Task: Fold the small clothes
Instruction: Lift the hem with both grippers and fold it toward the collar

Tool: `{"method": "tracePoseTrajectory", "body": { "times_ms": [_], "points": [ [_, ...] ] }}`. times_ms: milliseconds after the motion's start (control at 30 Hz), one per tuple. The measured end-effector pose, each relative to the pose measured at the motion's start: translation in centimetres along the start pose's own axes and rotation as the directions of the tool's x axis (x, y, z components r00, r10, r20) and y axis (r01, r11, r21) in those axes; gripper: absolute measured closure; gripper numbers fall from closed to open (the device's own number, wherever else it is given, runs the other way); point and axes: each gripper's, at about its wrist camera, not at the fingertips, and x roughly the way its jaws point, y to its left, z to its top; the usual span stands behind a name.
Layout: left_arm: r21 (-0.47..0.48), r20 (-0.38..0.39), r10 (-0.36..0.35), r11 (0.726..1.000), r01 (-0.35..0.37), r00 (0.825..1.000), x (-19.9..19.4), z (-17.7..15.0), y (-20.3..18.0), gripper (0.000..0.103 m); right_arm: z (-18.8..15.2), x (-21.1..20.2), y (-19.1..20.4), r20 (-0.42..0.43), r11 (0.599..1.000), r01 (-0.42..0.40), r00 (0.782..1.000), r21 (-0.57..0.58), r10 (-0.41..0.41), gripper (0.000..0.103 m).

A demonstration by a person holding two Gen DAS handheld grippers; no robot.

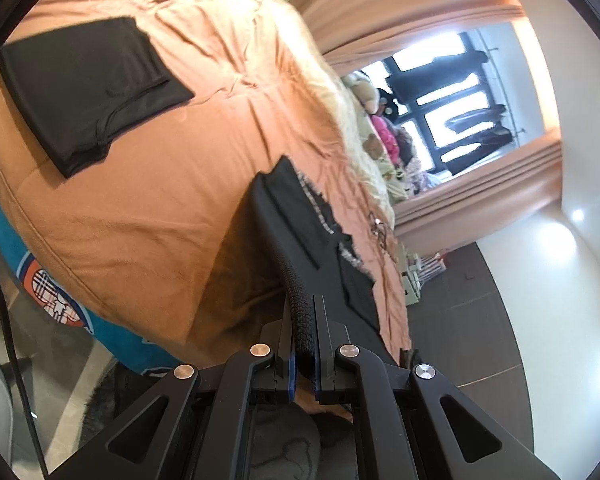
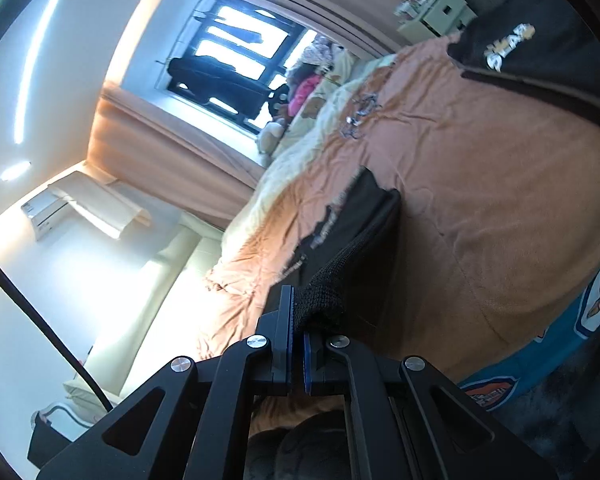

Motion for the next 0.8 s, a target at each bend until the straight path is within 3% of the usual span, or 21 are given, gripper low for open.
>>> {"method": "tracePoseTrajectory", "body": {
  "times_ms": [533,800],
  "points": [
    [0.043,0.058,-0.082,0.996,0.08,0.995,-7.7,-3.2,-1.9,0.098,-1.4,-4.7,-0.7,0.039,0.997,-0.053,0.998,-0.049,0.055,0.103],
    [0.052,0.071,-0.095,0.995,0.091,0.993,-9.1,-3.4,-1.9,0.098,-1.2,-5.1,-0.8,0.041,0.994,-0.07,0.996,-0.08,0.073,0.103]
  ]
}}
